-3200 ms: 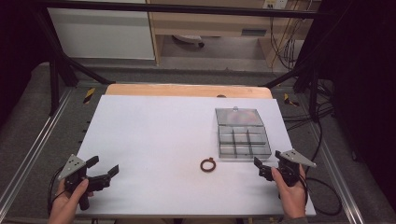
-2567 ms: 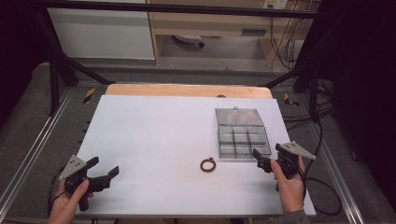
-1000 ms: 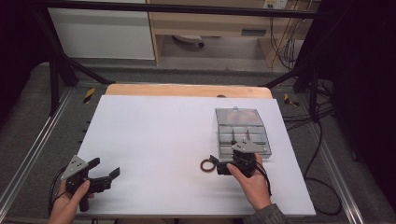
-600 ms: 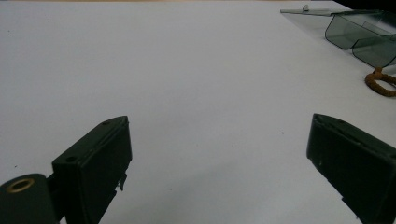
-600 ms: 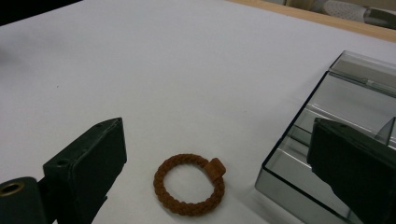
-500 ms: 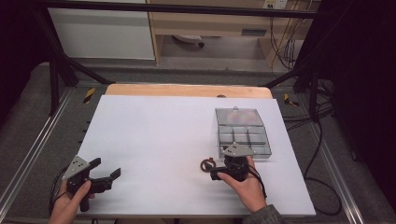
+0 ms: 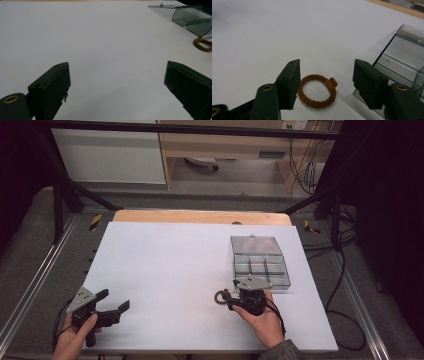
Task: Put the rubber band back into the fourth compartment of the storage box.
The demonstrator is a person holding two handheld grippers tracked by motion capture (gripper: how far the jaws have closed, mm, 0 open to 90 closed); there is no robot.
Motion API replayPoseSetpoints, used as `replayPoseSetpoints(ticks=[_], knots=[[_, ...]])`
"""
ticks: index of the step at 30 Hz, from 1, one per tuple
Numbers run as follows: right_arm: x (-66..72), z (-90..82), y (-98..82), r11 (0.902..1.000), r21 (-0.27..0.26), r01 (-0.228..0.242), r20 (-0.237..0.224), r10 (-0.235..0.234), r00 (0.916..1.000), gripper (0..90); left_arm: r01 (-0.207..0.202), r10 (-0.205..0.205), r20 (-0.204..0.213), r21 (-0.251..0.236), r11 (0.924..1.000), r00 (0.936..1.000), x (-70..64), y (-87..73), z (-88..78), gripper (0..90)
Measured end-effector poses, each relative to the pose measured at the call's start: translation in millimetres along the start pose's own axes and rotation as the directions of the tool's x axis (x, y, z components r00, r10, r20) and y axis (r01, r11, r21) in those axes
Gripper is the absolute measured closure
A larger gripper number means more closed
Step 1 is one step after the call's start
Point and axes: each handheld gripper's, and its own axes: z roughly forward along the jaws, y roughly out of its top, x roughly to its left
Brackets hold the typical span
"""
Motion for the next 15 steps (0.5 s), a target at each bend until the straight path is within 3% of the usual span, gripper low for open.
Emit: replayPoseSetpoints(ticks=[4, 11, 15], knots=[[-3.7, 1.8, -6.7, 0.9986, 0.052, -0.010, 0.003, 0.009, 1.0000, 56.5, -0.001, 0.001, 0.001, 0.001, 1.0000, 1.0000, 0.1, 0.1, 0.2, 6.3], [-5.8, 6.6, -13.4, 0.9937, 0.110, -0.020, 0.005, 0.019, 0.9998, 65.7, 0.000, 0.000, 0.001, 0.004, 1.0000, 1.0000, 0.0, -0.1, 0.3, 6.3], [-6.0, 10.6, -14.0, 0.9933, 0.115, -0.012, -0.003, 0.012, 0.9999, 68.2, -0.003, 0.003, 0.002, 0.005, 1.0000, 1.0000, -0.1, -0.1, 0.8, 6.3]])
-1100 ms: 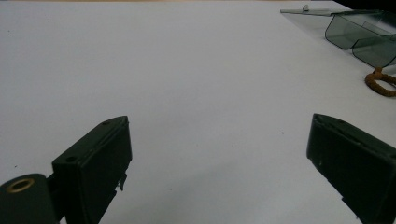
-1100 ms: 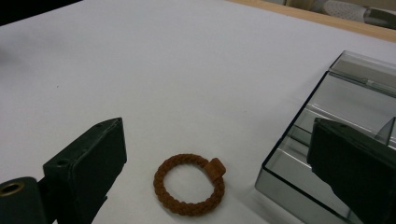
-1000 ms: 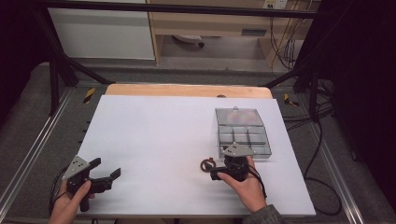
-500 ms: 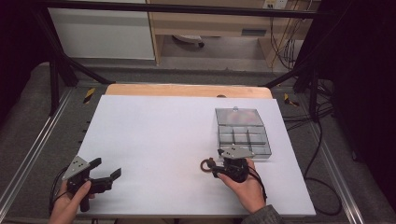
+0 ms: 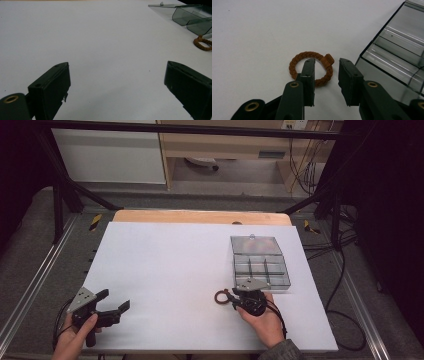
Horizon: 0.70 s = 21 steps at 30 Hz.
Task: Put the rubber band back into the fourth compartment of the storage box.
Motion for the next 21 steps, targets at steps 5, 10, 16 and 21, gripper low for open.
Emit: replayPoseSetpoints(ticks=[5, 10, 16, 21], knots=[[3.0, 10.9, 7.4, 0.9993, 0.001, 0.038, 0.004, -0.038, 0.9993, 68.7, 0.002, -0.002, 0.000, 0.001, 1.0000, 1.0000, 0.1, -0.2, 0.3, 6.3], [3.2, 18.6, 13.5, 0.9989, -0.010, 0.047, 0.001, -0.047, 0.9989, 68.6, 0.005, -0.005, 0.001, 0.006, 1.0000, 1.0000, 0.3, -0.3, 1.0, 6.4], [2.2, 25.1, 17.7, 0.9985, -0.022, 0.051, 0.014, -0.050, 0.9986, 67.4, 0.001, -0.001, 0.007, 0.005, 1.0000, 1.0000, 0.0, -0.1, 0.9, 6.4], [1.9, 33.5, 18.0, 0.9972, 0.016, 0.073, 0.028, -0.074, 0.9969, 66.4, -0.002, 0.002, 0.011, 0.004, 1.0000, 0.9999, -0.7, 0.1, 0.9, 6.5]])
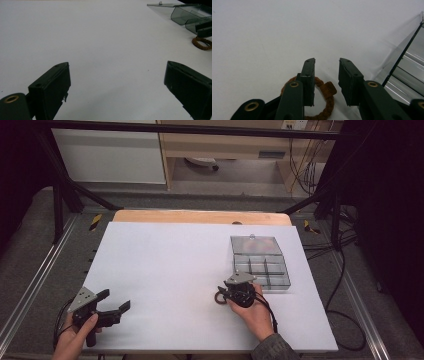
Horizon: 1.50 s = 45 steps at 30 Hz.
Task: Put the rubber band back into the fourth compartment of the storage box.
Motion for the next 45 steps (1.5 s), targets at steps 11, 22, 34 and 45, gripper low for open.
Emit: replayPoseSetpoints(ticks=[11, 22, 34, 45], knots=[[2.3, 1.7, -4.1, 0.9983, 0.055, 0.021, -0.015, -0.020, 0.9997, 80.9, -0.009, 0.009, 0.006, 0.001, 1.0000, 0.9999, -0.5, 0.3, -0.3, 6.5], [-0.4, -6.8, -2.5, 0.9997, 0.003, -0.026, -0.061, 0.026, 0.9978, 84.8, -0.005, 0.005, 0.005, 0.000, 1.0000, 1.0000, -0.3, 0.5, -0.6, 6.6], [0.3, -14.6, 3.1, 0.9966, -0.065, -0.050, -0.081, 0.045, 0.9957, 84.9, -0.013, 0.013, 0.001, -0.002, 0.9999, 0.9999, -0.6, 1.1, -0.5, 6.6], [-5.0, -12.6, 17.6, 0.9961, -0.076, -0.044, -0.108, 0.036, 0.9935, 85.0, 0.008, -0.008, -0.014, -0.006, 1.0000, 0.9999, 2.4, 0.8, 0.5, 6.5]])
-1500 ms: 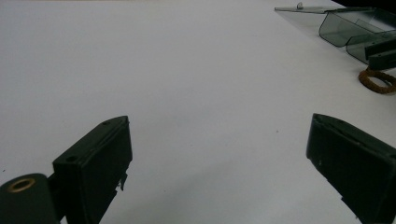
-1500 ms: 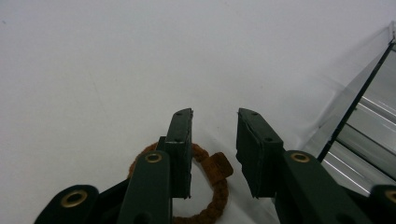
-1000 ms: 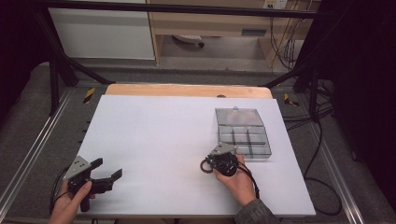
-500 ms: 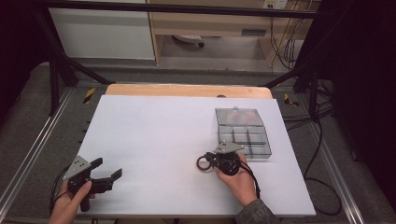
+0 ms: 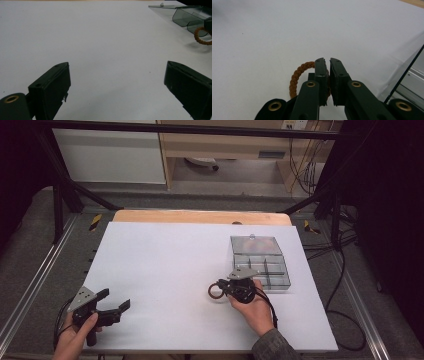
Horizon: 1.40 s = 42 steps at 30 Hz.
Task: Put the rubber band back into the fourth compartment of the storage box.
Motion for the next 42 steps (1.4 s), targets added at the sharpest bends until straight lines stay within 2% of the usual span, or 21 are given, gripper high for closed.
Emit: replayPoseSetpoints(ticks=[4, 12, 21, 24, 26, 31, 35, 42], knots=[[-3.8, -1.7, 5.6, 0.9997, -0.024, 0.000, 0.007, 0.000, 1.0000, 85.0, 0.008, -0.008, -0.014, -0.003, 1.0000, 0.9999, 1.2, -0.1, -0.1, 6.5], [-10.4, -9.0, 16.1, 0.9965, -0.083, 0.002, 0.014, -0.001, 0.9999, 85.0, 0.002, -0.002, -0.020, -0.002, 1.0000, 0.9998, 1.2, -0.4, 0.0, 6.4], [-19.9, -15.7, 29.9, 0.9914, -0.131, -0.003, 0.037, 0.008, 0.9993, 85.0, 0.018, -0.018, -0.025, -0.005, 0.9998, 0.9995, 2.5, -0.6, 0.3, 6.5], [-23.1, -18.6, 36.2, 0.9892, -0.146, 0.007, 0.061, 0.002, 0.9981, 85.0, 0.055, -0.056, -0.013, -0.027, 0.9981, 0.9984, 3.4, -0.8, -1.4, 6.6], [-24.7, -18.7, 37.5, 0.9884, -0.152, 0.004, 0.062, 0.006, 0.9981, 85.0, 0.066, -0.066, -0.011, -0.028, 0.9975, 0.9978, 4.7, -1.3, -1.6, 6.6], [-30.6, -19.5, 39.8, 0.9822, -0.188, -0.004, 0.079, 0.019, 0.9967, 85.0, 0.056, -0.056, -0.010, -0.033, 0.9979, 0.9984, 4.9, -0.7, -2.7, 7.3], [-30.3, -20.9, 41.4, 0.9819, -0.189, 0.011, 0.103, 0.009, 0.9947, 85.0, 0.059, -0.059, -0.010, -0.026, 0.9979, 0.9982, 4.9, -2.1, -2.2, 7.2], [-35.7, -23.8, 40.1, 0.9773, -0.212, -0.004, 0.109, 0.028, 0.9936, 85.0, 0.056, -0.056, -0.011, -0.027, 0.9981, 0.9984, 4.8, -1.2, -2.3, 7.2]])
